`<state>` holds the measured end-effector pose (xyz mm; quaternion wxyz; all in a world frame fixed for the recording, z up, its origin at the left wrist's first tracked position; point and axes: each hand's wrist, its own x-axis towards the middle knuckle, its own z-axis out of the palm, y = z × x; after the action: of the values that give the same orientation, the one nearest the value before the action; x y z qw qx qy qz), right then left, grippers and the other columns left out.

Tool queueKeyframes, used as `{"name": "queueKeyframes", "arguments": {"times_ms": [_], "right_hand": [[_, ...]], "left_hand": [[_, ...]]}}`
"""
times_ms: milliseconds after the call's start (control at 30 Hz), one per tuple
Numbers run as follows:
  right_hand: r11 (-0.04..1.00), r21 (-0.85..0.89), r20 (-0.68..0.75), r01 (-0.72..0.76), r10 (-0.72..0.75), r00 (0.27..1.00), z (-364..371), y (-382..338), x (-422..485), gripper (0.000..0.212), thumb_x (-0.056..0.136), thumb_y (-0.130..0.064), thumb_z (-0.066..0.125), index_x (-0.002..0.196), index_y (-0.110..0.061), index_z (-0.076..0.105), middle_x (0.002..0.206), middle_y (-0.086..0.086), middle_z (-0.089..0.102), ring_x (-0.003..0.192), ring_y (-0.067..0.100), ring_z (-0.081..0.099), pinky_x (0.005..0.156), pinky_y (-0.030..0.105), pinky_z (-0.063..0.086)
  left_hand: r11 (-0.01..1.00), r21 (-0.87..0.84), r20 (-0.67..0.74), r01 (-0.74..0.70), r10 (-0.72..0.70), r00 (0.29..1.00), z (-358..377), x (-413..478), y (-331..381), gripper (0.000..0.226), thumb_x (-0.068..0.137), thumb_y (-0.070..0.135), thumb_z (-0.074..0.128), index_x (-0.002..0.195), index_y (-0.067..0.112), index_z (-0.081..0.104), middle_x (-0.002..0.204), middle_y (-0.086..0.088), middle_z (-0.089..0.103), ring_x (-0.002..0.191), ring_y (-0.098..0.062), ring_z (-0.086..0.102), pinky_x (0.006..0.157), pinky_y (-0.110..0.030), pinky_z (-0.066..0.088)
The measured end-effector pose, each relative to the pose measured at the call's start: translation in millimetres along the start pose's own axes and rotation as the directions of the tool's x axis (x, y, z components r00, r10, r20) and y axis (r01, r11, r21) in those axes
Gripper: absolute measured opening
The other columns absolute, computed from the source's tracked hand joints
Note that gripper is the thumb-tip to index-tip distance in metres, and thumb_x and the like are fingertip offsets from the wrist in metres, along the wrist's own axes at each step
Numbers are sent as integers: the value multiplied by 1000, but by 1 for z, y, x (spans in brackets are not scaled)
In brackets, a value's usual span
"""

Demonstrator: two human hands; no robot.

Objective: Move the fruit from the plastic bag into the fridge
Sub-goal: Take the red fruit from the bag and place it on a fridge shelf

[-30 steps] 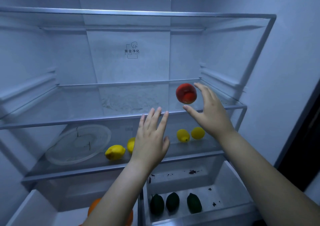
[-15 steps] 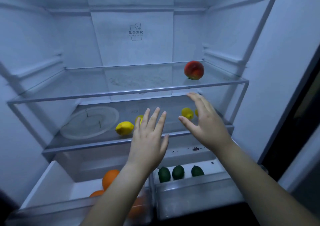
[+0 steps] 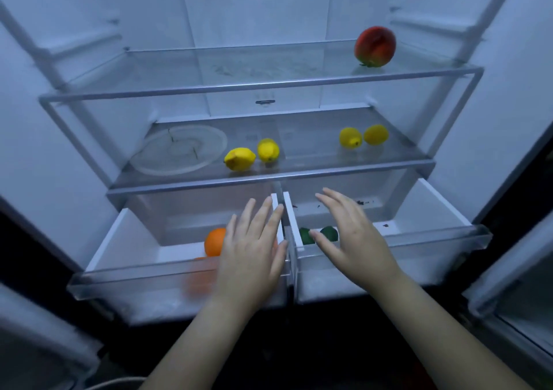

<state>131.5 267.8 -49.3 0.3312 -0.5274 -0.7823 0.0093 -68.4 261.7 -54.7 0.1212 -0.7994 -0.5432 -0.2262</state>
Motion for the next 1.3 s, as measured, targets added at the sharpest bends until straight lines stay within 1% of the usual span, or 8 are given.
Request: {"name": "queueKeyframes", "arguments": {"times_ms": [100, 267, 367, 467, 633, 733, 833, 1300], "right_hand": [[1000, -7, 40, -24, 24, 999, 12, 0, -15, 53, 91, -41, 52, 137, -16, 43, 139, 0, 44, 130, 14, 38, 107, 23, 28], [999, -23, 62, -48, 49, 997, 25, -2, -33, 47, 90, -42, 48, 129, -16, 50, 128, 0, 50, 120, 14, 42, 103, 18, 27], [998, -26, 50, -53, 54, 997, 30, -1, -41, 40, 89, -38, 52, 123, -17, 54, 123, -1, 51, 116, 16, 45, 99, 27, 37], [997, -35, -10, -62, 61, 998, 34, 0, -47, 33, 87, -27, 62, 118, -16, 60, 120, 2, 53, 115, 20, 47, 98, 32, 40], [993, -48, -114, -106, 100, 989, 38, -2, -56, 31, 84, -23, 70, 114, -19, 65, 113, 2, 55, 108, 19, 48, 91, 31, 42], [992, -54, -140, -110, 101, 985, 41, -1, -58, 32, 83, -23, 71, 114, -20, 66, 111, 2, 56, 107, 18, 48, 90, 30, 42], [993, -30, -154, -112, 106, 982, 44, 1, -57, 31, 83, -23, 71, 114, -20, 67, 112, 3, 56, 106, 19, 48, 91, 29, 40], [995, -3, -197, -95, 93, 976, 51, 4, -45, 31, 83, -20, 72, 113, -19, 67, 112, 4, 56, 107, 18, 46, 95, 25, 36]], "left_hand": [[999, -40, 46, 12, -10, 999, 10, -16, -3, 51, 89, 38, 44, 136, 18, 47, 145, -2, 44, 135, -27, 38, 103, -47, 37], [997, -80, 99, 20, -12, 995, 18, -34, -1, 49, 89, 36, 40, 134, 19, 49, 141, -2, 47, 132, -26, 40, 105, -44, 34], [992, -126, 70, 5, 3, 998, 21, -43, 1, 43, 87, 31, 45, 129, 19, 53, 137, -3, 50, 130, -23, 39, 109, -38, 22], [981, -191, 7, 18, -17, 1000, 23, -49, 1, 38, 85, 21, 59, 124, 20, 56, 131, -4, 52, 126, -21, 39, 111, -37, 18], [973, -224, -34, 56, -66, 997, 32, -54, -3, 45, 81, 9, 68, 124, 21, 59, 117, -5, 54, 112, -24, 44, 103, -35, 27], [967, -247, -65, 64, -82, 994, 38, -56, -4, 41, 85, 12, 63, 125, 22, 60, 117, -6, 53, 110, -26, 45, 96, -40, 36], [969, -238, -84, 57, -79, 993, 42, -57, -4, 42, 84, 9, 67, 124, 19, 61, 113, -8, 55, 107, -27, 46, 92, -44, 41], [948, -316, -93, 34, -67, 993, 53, -44, -10, 39, 87, 18, 59, 126, 25, 59, 118, 0, 49, 112, -22, 44, 96, -34, 31]]}}
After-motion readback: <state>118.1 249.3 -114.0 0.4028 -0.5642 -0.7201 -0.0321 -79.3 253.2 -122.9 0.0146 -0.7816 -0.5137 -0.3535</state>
